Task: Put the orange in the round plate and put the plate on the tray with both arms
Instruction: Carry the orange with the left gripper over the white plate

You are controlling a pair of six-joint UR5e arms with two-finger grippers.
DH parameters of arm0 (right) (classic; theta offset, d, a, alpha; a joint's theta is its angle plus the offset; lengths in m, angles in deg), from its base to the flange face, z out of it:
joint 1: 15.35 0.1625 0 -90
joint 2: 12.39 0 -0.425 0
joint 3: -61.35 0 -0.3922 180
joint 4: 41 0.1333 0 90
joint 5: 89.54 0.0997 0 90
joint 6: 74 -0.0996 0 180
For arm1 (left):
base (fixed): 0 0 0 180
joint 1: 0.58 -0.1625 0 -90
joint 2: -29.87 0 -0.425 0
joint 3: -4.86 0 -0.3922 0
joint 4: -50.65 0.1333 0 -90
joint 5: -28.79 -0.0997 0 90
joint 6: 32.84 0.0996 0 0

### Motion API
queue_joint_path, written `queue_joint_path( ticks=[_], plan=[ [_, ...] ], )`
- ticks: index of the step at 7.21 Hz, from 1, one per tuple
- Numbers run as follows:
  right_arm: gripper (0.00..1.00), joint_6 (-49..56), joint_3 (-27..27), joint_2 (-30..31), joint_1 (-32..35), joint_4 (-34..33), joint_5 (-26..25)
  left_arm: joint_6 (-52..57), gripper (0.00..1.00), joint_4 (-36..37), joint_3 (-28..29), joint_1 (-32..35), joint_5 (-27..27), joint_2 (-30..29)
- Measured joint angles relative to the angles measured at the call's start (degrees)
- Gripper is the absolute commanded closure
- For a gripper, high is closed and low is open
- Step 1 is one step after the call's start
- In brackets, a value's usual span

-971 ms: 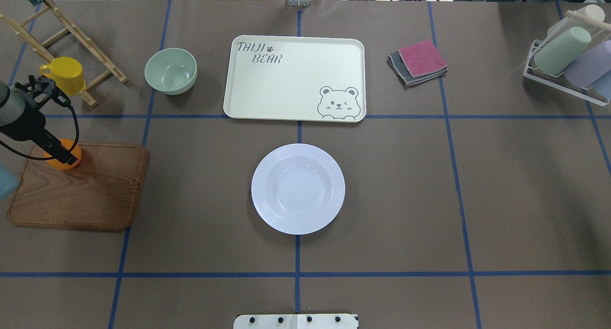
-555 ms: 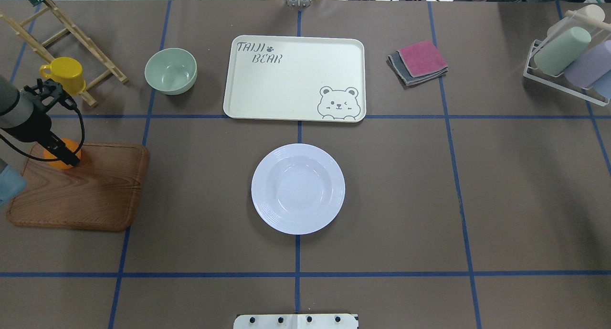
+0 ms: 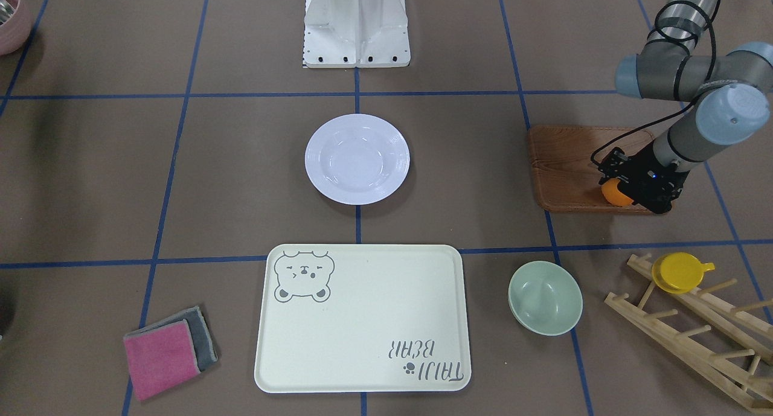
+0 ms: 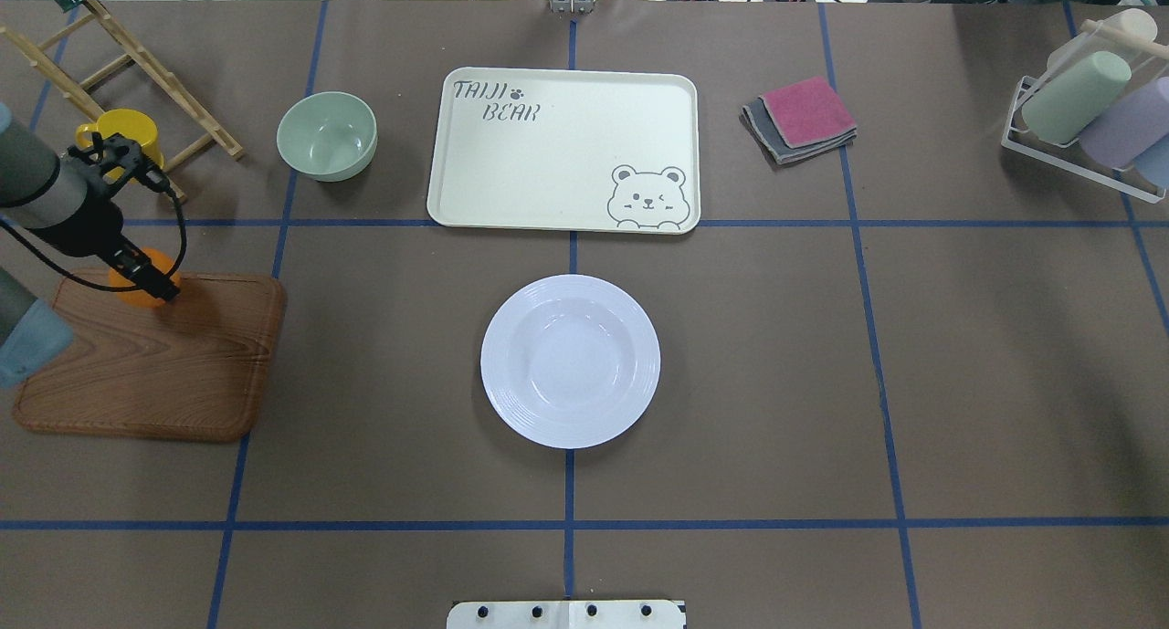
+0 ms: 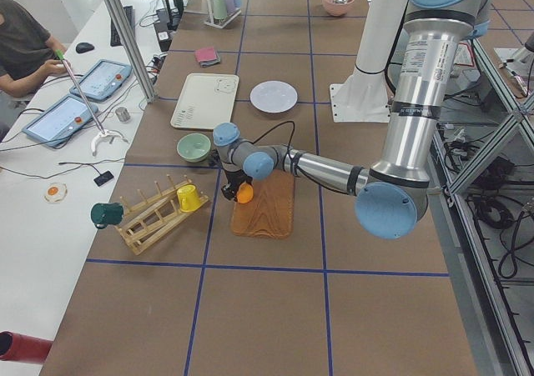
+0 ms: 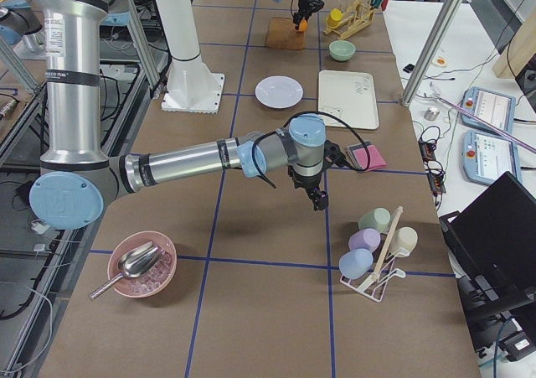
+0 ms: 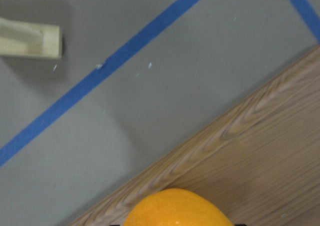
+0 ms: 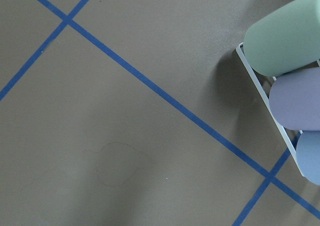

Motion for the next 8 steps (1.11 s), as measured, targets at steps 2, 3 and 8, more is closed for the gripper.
queue_joint_path(
  ticks=[2, 3, 8],
  plan=[
    [0.0, 0.0, 0.5, -0.1, -0.6, 2.0, 0.0, -12.9, 1.0, 0.6, -0.4, -0.5, 3.1, -8.1],
    [0.0, 0.0, 1.2, 0.0, -1.1, 4.7, 0.2, -20.4, 1.0, 0.7, -1.3, -2.4, 3.3, -11.6],
    [0.0, -0.3, 2.0, 0.2, -3.6, 8.2, 0.8, -41.9, 1.0, 2.7, 3.9, -17.9, -7.3, -30.7]
  ],
)
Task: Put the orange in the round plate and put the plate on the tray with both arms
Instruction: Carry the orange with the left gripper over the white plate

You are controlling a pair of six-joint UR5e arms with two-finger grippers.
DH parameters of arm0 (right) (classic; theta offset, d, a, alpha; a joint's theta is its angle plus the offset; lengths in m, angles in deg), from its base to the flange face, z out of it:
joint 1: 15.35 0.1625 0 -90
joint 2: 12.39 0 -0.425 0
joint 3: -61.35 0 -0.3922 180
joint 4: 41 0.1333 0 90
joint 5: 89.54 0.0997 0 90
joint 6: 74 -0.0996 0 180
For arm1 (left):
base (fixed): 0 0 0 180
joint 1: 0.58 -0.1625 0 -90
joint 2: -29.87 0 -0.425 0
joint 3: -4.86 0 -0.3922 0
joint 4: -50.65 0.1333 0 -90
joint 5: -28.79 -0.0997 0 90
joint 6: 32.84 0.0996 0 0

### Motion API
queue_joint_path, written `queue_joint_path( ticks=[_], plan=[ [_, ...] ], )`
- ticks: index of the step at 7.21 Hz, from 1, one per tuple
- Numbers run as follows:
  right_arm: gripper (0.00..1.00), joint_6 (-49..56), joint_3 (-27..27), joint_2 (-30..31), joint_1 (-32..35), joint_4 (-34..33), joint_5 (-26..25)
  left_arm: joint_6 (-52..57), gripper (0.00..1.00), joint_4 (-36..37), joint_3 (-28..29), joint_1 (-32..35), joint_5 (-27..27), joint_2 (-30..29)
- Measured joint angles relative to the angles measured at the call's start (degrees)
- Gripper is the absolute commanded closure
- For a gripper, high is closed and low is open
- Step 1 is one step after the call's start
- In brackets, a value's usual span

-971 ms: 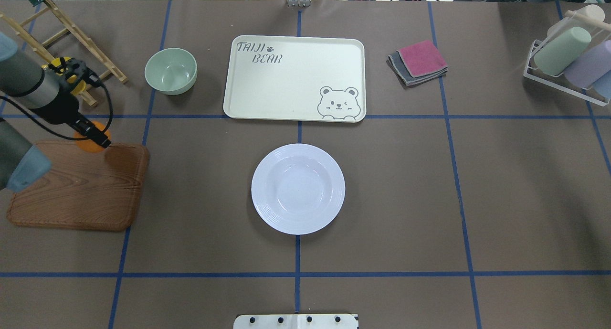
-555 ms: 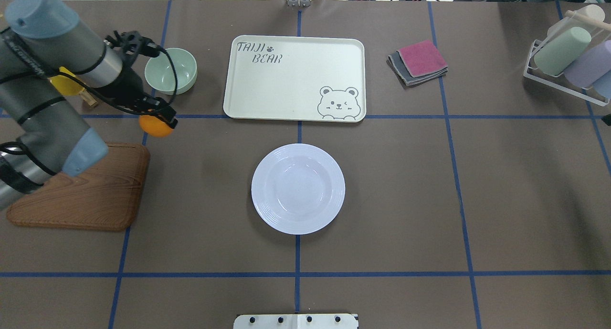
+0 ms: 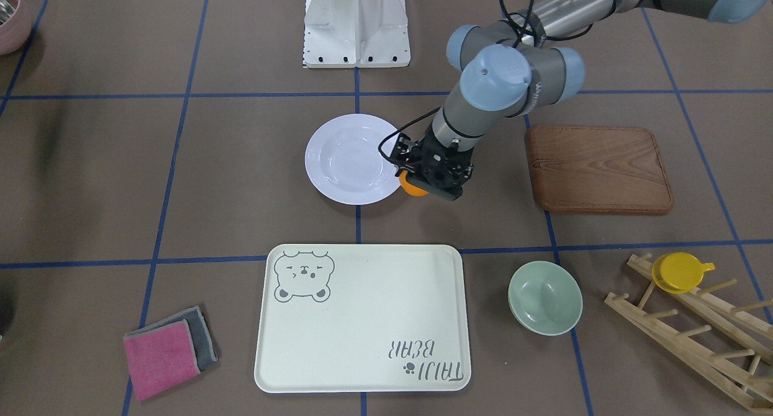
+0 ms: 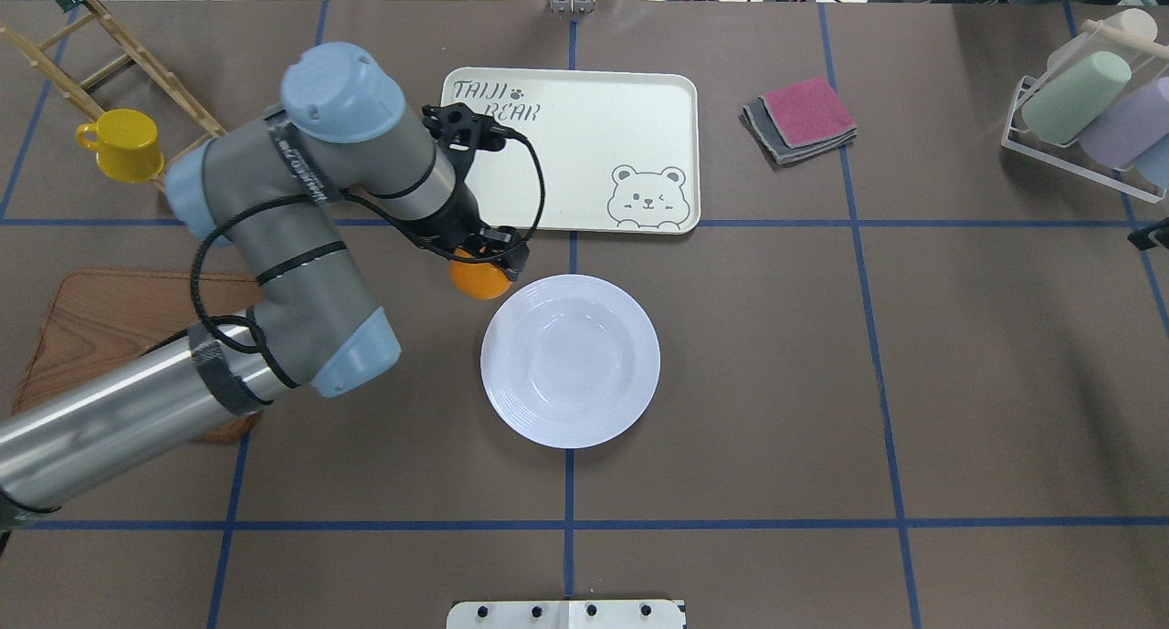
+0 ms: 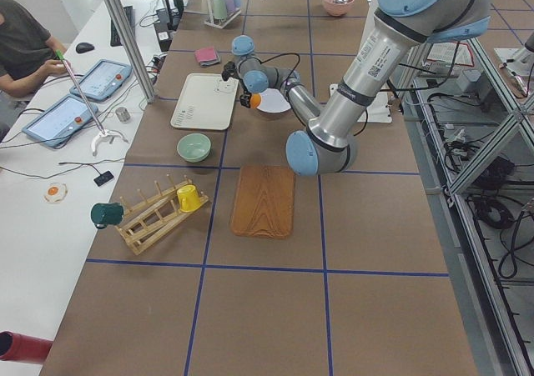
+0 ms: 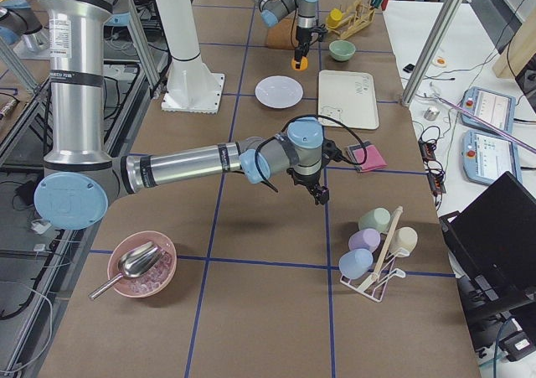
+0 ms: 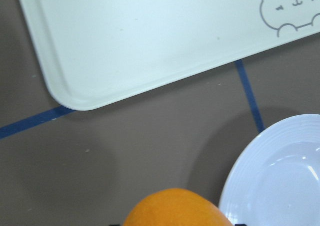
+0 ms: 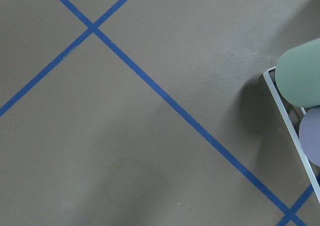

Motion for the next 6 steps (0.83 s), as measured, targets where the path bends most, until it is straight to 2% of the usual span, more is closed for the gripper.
queue_joint_path(
  ticks=[1, 3, 5, 6],
  plan=[
    [0.0, -0.1, 0.0, -0.1, -0.4, 0.0, 0.0, -1.2, 1.0, 2.3, 1.6, -2.8, -2.9, -3.5],
    [0.0, -0.1, 0.0, -0.1, -0.6, 0.1, 0.0, -2.9, 1.0, 4.6, 3.4, -8.3, -8.6, -5.9],
    [0.0, -0.2, 0.0, -0.1, -0.7, 0.1, 0.0, -4.7, 1.0, 4.8, 4.7, -10.6, -9.8, -6.3],
    [0.0, -0.2, 0.0, -0.1, -0.7, 0.0, 0.0, -5.0, 0.83, 4.8, 5.0, -11.0, -10.0, -6.4]
  ],
)
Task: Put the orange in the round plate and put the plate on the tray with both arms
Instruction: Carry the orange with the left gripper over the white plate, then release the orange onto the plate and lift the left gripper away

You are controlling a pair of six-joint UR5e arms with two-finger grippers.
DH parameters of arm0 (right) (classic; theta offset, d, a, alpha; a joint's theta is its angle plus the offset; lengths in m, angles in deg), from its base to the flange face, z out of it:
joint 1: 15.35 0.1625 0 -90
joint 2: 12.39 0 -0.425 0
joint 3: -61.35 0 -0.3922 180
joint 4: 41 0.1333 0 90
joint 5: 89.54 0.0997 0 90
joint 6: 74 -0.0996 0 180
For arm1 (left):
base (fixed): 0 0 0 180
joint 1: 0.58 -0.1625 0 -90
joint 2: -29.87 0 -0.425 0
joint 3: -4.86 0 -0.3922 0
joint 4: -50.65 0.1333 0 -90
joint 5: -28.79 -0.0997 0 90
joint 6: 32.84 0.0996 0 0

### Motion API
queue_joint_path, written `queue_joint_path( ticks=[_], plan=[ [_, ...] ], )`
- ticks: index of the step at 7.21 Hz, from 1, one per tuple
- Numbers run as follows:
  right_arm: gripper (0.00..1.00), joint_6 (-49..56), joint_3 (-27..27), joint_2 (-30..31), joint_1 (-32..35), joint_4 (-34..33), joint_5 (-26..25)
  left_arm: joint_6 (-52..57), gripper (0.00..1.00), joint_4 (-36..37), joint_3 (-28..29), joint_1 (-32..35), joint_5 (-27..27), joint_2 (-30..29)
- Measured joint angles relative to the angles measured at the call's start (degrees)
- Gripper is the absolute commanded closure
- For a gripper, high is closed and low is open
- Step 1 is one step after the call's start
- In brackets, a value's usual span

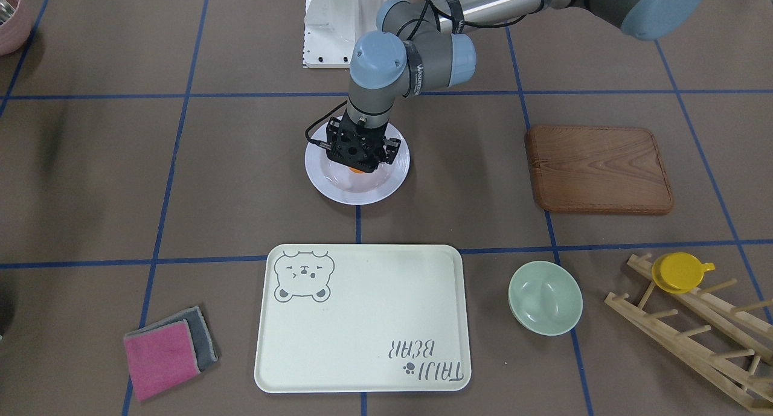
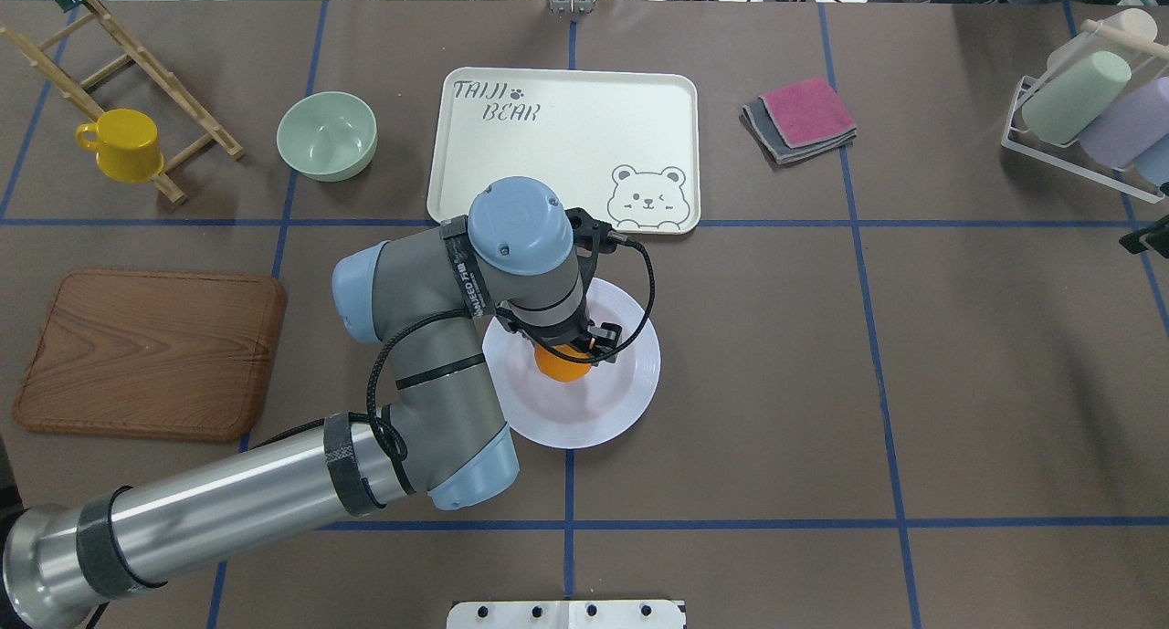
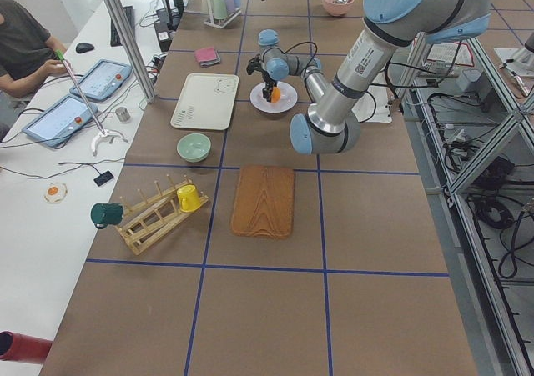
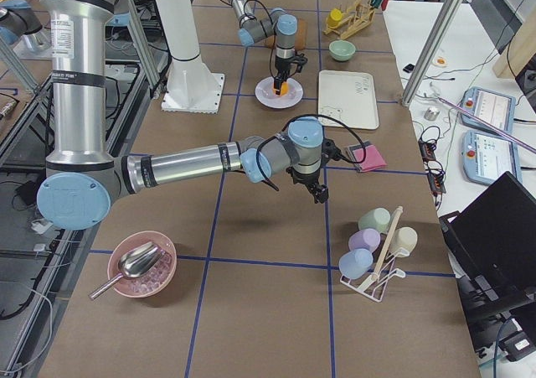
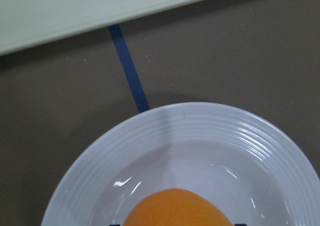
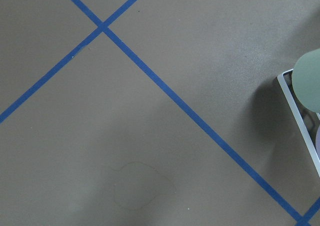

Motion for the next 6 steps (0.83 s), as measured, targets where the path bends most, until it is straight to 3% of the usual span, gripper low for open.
queue_joint_path(
  ticks=[1, 2, 3, 4, 5, 6],
  plan=[
    [0.0, 0.0, 0.0, 0.0, 0.0, 0.0, 0.0, 0.0, 0.64, -0.2, 0.1, -0.2, -0.2, 0.0],
    [0.0, 0.0, 0.2, 0.1, 0.0, 0.0, 0.3, 0.0, 0.38, -0.3, 0.2, -0.3, -0.3, -0.1],
    [0.0, 0.0, 0.6, 0.1, 0.0, 0.0, 1.2, 0.1, 0.27, -0.4, 0.3, -0.3, -0.5, -0.1],
    [0.0, 0.0, 1.2, 0.0, 0.0, 0.0, 2.0, 0.2, 0.26, -0.5, 0.5, -0.3, -1.0, -0.1],
    [0.0, 0.0, 1.6, -0.1, -0.1, 0.0, 2.2, 0.3, 0.05, -0.6, 0.8, -0.3, -1.3, -0.1],
    [0.0, 0.1, 2.1, -0.6, -0.2, 0.0, 2.2, 0.4, 0.01, -0.8, 0.9, -0.4, -1.5, -0.1]
  ],
)
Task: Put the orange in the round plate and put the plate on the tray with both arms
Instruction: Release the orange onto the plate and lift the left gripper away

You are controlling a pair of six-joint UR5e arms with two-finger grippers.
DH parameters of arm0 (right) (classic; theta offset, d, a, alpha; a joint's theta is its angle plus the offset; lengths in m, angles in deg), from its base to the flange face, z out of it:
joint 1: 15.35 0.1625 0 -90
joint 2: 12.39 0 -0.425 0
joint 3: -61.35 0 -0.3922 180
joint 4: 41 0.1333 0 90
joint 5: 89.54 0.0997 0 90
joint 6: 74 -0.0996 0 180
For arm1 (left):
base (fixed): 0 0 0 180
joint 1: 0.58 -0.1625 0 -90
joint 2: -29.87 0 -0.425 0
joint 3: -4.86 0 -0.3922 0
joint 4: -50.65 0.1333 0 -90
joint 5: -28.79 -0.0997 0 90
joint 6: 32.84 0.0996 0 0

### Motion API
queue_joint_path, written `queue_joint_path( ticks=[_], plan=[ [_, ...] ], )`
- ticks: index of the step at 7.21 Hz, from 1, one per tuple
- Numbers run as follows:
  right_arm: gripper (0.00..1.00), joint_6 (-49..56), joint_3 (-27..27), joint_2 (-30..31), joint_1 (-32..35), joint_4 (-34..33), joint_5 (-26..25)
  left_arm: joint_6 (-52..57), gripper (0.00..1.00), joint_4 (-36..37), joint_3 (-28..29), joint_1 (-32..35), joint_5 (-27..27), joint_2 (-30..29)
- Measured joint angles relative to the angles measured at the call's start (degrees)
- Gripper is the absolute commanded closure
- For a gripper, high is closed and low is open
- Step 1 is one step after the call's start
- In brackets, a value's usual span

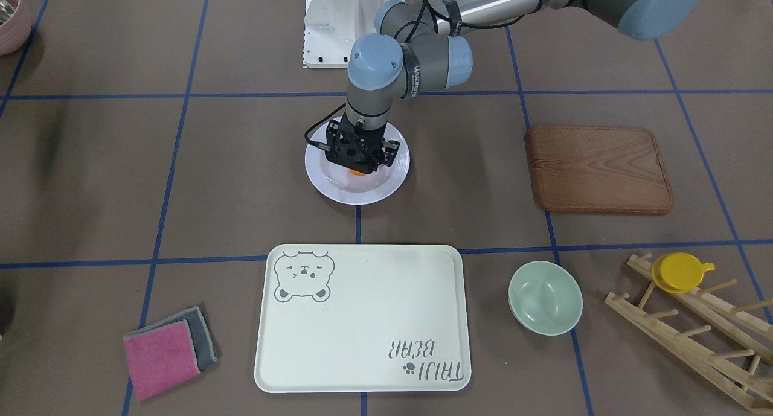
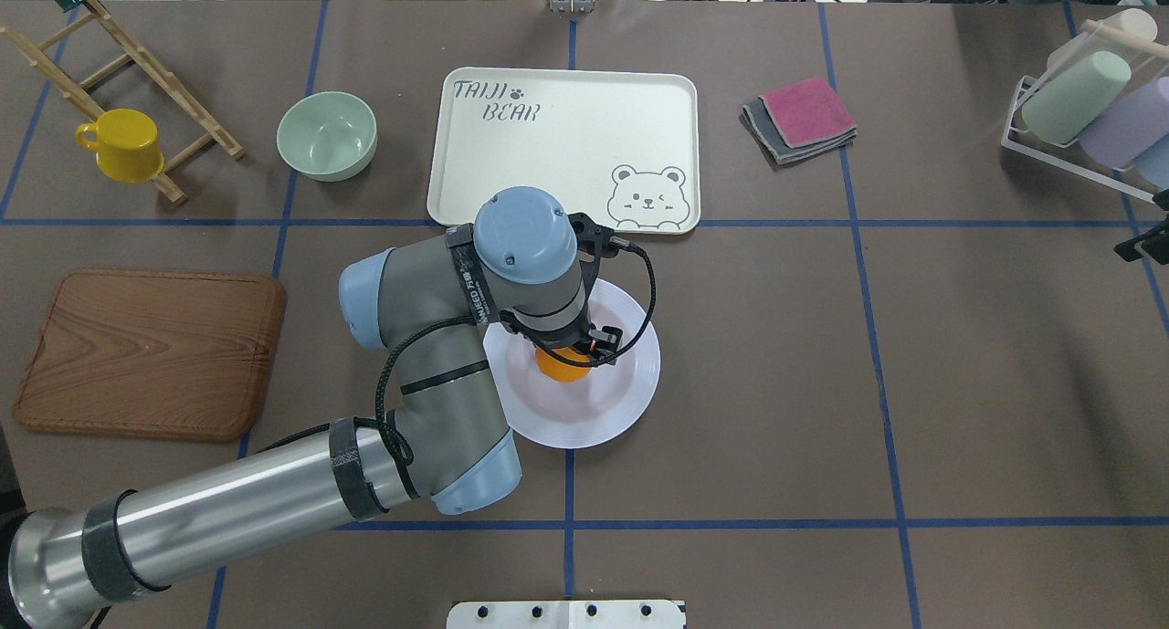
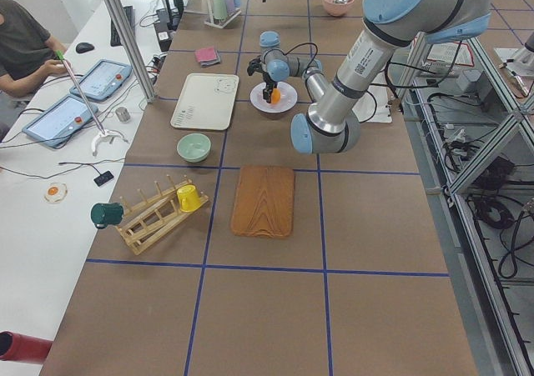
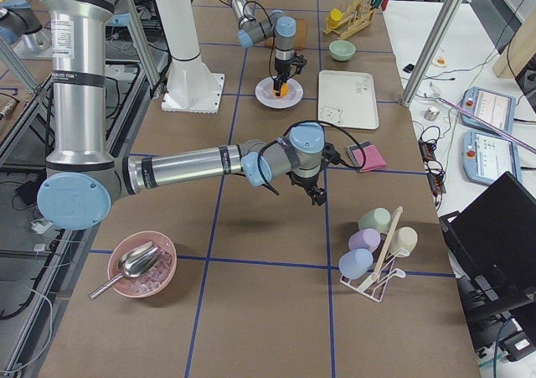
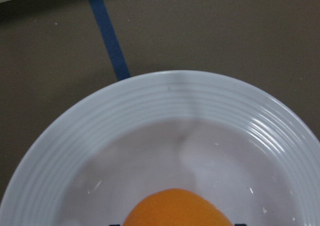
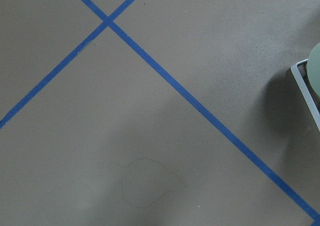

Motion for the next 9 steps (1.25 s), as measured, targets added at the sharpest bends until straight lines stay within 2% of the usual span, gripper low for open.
queue_joint_path(
  ticks=[3, 5, 7, 9],
  plan=[
    [0.0, -0.1, 0.7, -1.8, -0.2, 0.1, 0.1, 0.1, 0.01, -1.0, -0.1, 0.2, -0.1, 0.2],
    [0.0, -2.4, -2.6, -1.8, -1.7, 0.1, 0.4, 0.2, 0.01, -1.3, -2.0, 2.1, 0.8, 1.1],
    [0.0, -14.8, -7.7, -2.1, -7.7, 0.2, 0.1, 1.6, 0.01, -1.4, -10.1, 6.9, 5.0, 8.0],
    [0.0, -35.3, -11.2, -5.5, -15.8, 0.6, -0.9, 10.4, 0.01, -1.7, -15.6, 14.2, 10.9, 15.6]
  ],
)
